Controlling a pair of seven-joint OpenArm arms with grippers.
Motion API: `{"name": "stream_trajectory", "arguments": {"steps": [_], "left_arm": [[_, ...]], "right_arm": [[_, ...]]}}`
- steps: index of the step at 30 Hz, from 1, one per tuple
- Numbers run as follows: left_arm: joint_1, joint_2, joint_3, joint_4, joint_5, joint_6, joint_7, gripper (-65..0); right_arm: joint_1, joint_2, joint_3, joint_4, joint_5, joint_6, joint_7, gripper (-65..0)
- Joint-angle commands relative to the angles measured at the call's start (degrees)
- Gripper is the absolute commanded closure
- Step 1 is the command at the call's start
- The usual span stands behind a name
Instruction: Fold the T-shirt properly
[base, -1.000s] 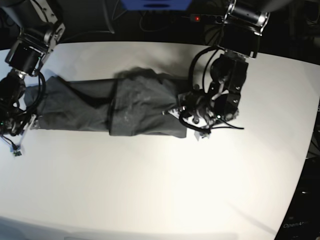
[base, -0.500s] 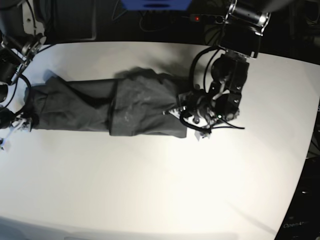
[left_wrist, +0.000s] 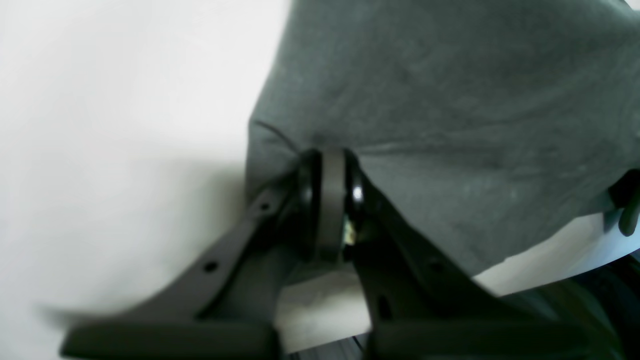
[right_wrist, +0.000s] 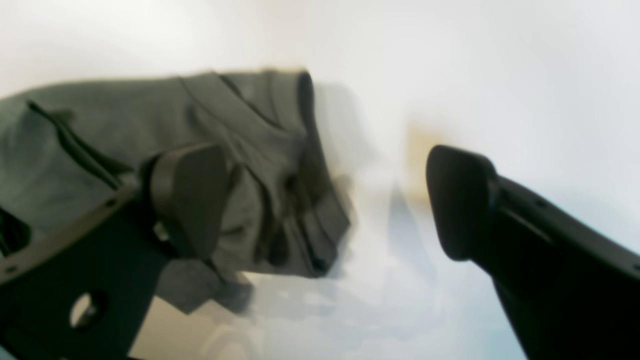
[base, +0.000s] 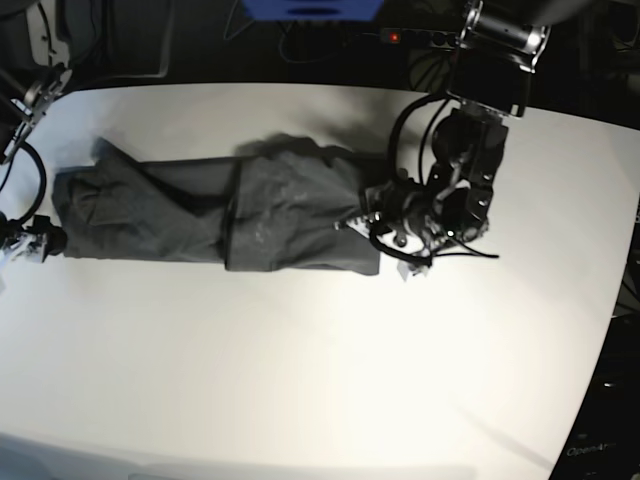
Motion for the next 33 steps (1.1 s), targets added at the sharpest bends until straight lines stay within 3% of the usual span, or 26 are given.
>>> {"name": "stream_trajectory", "arguments": {"steps": [1, 25, 28, 33], "left_arm": [[2.32, -2.32, -0.05, -2.42, 10.73, 2.25, 0.22, -3.2], [2.41, -2.23, -0.05, -1.98, 10.73, 2.25, 0.22, -3.2], [2.41, -2.23, -0.05, -1.89, 10.73, 2.25, 0.22, -3.2], [2.41, -2.23, -0.05, -1.89, 10.73, 2.25, 0.22, -3.2]], "right_arm": [[0.81, 1.31, 1.01, 0.71, 1.21, 0.34, 0.19, -62.1], [-4.02, -5.81, 2.33, 0.71, 3.23, 0.34, -0.34, -60.6], [-4.02, -6.6, 2.33, 0.71, 3.23, 0.34, -0.25, -53.5], [-4.02, -6.95, 2.33, 0.71, 3.15, 0.34, -0.34, -35.4]]}}
